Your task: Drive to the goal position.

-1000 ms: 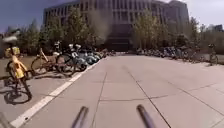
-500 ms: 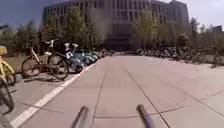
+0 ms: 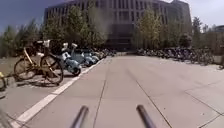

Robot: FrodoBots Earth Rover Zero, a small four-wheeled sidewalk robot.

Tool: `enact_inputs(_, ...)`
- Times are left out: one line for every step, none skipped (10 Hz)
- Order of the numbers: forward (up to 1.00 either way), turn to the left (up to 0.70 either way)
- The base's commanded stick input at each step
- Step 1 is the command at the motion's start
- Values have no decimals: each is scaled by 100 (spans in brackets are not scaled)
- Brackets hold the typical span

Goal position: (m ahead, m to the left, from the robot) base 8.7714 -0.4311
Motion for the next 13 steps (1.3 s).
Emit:
enact_inputs(70,0)
enact_inputs(70,0)
enact_inputs(70,0)
enact_inputs(70,0)
enact_inputs(70,0)
enact_inputs(70,0)
enact_inputs(70,0)
enact_inputs(70,0)
enact_inputs(70,0)
enact_inputs(70,0)
enact_inputs(70,-1)
enact_inputs(70,-21)
enact_inputs(70,-32)
